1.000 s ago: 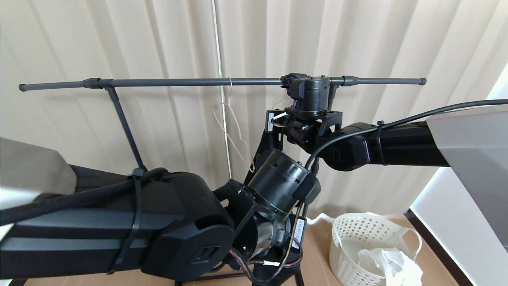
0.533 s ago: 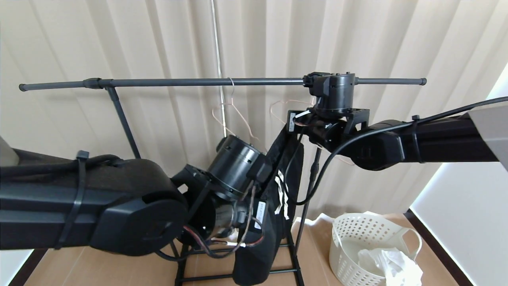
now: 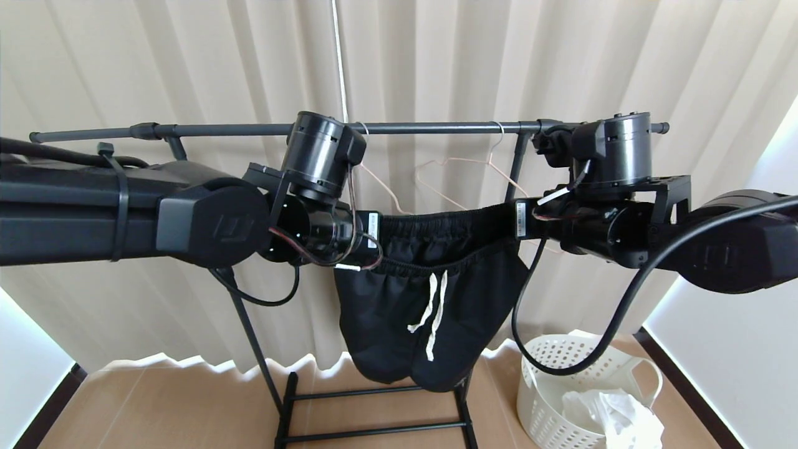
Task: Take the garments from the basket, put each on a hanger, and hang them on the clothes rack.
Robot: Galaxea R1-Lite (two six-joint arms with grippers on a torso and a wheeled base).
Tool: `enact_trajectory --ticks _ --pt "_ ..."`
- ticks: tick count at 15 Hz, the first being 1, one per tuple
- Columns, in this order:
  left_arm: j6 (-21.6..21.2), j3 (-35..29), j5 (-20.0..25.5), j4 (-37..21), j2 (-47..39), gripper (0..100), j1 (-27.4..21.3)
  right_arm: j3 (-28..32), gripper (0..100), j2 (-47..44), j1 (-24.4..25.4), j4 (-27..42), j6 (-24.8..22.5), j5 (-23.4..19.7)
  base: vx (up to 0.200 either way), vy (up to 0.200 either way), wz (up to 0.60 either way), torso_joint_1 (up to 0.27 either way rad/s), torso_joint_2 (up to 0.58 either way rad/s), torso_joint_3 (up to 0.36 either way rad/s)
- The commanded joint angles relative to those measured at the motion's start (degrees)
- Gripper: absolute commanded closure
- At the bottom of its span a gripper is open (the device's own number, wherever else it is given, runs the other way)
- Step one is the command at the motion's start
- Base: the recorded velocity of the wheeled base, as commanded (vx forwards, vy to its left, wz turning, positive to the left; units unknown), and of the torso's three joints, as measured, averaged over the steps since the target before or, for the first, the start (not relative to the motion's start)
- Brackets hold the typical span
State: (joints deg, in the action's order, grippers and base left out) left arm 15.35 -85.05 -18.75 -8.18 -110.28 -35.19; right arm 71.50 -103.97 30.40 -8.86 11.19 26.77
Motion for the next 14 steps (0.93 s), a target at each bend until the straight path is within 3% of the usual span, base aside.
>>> enact_trajectory --ticks 1,3,4,9,14 --pt "-0.8 -5.7 -0.1 -0.1 -3.9 100 0.6 -1.3 100 2.0 0.4 1.8 0.0 -0.1 0.000 0.000 0.00 0.000 0.00 0.000" --pt "-2.0 -7.9 -0.1 -0.2 -4.8 100 0.6 -2.8 100 2.2 0.4 1.8 -0.2 0.0 0.000 0.000 0.00 0.000 0.00 0.000" --pt "-2.7 -8.5 -0.1 -0.2 -5.0 100 0.6 -3.4 0 2.5 0.4 1.8 -0.5 0.0 0.000 0.000 0.00 0.000 0.00 0.000" --pt "-3.3 -12.5 -0.2 -1.0 -5.0 100 0.5 -9.4 0 5.8 0.4 1.9 -9.3 -0.6 0.000 0.000 0.00 0.000 0.00 0.000" --pt "-3.3 -16.5 -1.6 -1.6 -5.0 100 0.5 -16.7 0 6.9 0.5 1.3 -18.3 -6.7 0.000 0.000 0.00 0.000 0.00 0.000"
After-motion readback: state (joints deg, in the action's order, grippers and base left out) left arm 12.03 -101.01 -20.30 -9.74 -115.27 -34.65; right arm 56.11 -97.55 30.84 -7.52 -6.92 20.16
